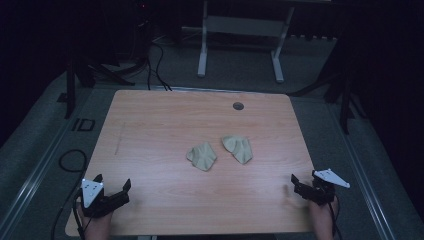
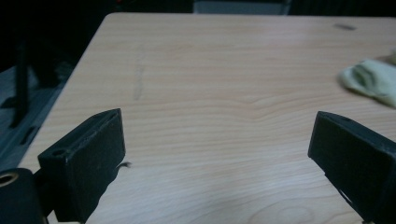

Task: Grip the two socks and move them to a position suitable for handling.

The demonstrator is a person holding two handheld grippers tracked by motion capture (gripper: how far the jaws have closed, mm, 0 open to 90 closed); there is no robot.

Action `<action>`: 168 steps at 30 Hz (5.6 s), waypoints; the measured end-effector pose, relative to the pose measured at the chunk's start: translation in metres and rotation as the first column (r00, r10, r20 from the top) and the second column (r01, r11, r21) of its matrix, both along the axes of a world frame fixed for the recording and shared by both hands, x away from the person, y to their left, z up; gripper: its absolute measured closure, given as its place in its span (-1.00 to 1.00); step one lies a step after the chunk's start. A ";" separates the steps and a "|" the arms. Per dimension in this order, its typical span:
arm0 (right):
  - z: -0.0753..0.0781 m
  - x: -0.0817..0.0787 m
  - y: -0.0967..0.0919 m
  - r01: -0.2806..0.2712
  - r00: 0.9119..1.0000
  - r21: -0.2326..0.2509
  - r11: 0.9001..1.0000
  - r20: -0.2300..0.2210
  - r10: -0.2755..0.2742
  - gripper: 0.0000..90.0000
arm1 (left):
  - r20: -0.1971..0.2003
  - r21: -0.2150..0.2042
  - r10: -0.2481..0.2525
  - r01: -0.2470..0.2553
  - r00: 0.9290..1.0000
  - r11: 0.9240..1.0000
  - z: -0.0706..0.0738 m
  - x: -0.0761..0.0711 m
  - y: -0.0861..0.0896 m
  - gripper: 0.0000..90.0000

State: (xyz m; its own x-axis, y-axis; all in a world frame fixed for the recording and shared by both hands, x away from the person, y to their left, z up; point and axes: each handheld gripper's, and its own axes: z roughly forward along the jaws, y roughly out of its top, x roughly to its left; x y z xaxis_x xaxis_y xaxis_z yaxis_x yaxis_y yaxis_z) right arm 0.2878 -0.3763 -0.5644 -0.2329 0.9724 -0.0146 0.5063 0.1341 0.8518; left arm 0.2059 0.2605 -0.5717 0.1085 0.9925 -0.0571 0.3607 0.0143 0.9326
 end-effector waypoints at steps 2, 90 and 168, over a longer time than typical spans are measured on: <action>-0.001 0.000 0.000 0.003 1.000 -0.004 1.000 -0.015 -0.003 -0.67 | -0.002 -0.005 0.013 -0.013 1.000 1.000 0.001 -0.002 0.002 -0.92; 0.025 0.158 0.194 -0.322 0.893 -0.060 0.945 -0.350 0.282 -0.39 | -0.075 -0.038 -0.096 0.093 0.993 0.995 -0.001 0.006 -0.017 -0.95; 0.010 -0.016 0.218 -0.785 0.608 -0.141 0.603 -0.356 0.709 0.06 | -0.088 -0.008 -0.180 0.180 0.980 0.984 0.000 0.006 -0.033 -0.95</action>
